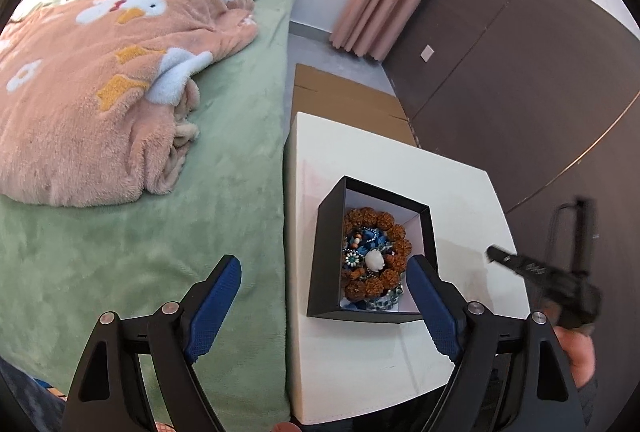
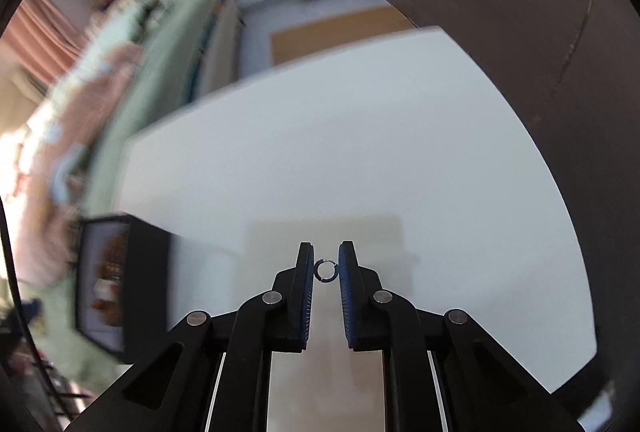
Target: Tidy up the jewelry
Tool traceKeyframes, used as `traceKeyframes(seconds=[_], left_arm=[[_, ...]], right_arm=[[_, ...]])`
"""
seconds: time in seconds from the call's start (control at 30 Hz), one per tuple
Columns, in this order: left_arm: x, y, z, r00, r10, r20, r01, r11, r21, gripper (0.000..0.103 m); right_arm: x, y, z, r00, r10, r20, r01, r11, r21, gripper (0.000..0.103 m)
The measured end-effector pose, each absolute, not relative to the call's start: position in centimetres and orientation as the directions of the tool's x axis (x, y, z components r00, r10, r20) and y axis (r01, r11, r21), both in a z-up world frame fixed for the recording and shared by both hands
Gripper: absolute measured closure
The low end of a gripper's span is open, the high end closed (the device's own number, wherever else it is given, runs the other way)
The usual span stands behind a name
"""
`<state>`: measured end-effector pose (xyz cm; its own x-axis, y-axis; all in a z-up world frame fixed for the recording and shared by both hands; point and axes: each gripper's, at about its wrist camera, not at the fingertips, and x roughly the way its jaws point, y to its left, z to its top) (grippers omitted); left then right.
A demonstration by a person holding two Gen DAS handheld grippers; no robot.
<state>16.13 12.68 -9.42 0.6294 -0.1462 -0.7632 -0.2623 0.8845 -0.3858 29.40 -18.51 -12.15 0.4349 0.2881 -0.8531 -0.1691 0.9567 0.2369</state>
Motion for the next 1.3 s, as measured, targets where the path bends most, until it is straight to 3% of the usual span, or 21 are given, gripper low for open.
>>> traceKeyframes(seconds=[0.33,0.6,0.63,0.67,0.73,1.1,1.3], left_arm=[[15.6,12.4,-8.8,0.637,-0.117,-0.762,-0.268,0.893,-0.361,0.018],[14.4,12.6,-7.0,0.662,-0.074,-0.745,-0.279,0.899,-0.337,0.005],[14.3,12.7,-6.7,0.667,-0.067,-0.742,-0.28,0.9,-0.333,0.004],[14.0,12.7,-6.4,0.672,-0.06,-0.738,-0.28,0.902,-0.328,0.002],[13.5,12.6,-5.8,0.683,-0.052,-0.729,-0.277,0.905,-0.324,0.001],[11.6,9.8,-3.7,0.708,-0.039,-0.705,-0.239,0.926,-0.291,0.001],[10.5,7.7,-2.3,0.718,-0.044,-0.695,-0.2,0.943,-0.266,0.001]], right_arm=[[27.2,-15.7,-8.1,0.463,0.52,-0.718,-0.284,0.854,0.436,0.089],[24.7,-9.7,-5.3,0.43,0.674,-0.601,-0.442,0.738,0.51,0.088],[24.3,-9.4,-5.1,0.42,0.684,-0.596,-0.454,0.727,0.515,0.078],[24.1,-8.9,-4.9,0.408,0.694,-0.593,-0.464,0.717,0.52,0.056],[23.3,-8.9,-4.3,0.421,0.694,-0.584,-0.471,0.717,0.513,0.03],[20.4,-13.0,-2.9,0.465,0.653,-0.598,-0.434,0.757,0.489,0.027],[18.6,-15.2,-2.3,0.478,0.64,-0.602,-0.448,0.767,0.459,0.019]])
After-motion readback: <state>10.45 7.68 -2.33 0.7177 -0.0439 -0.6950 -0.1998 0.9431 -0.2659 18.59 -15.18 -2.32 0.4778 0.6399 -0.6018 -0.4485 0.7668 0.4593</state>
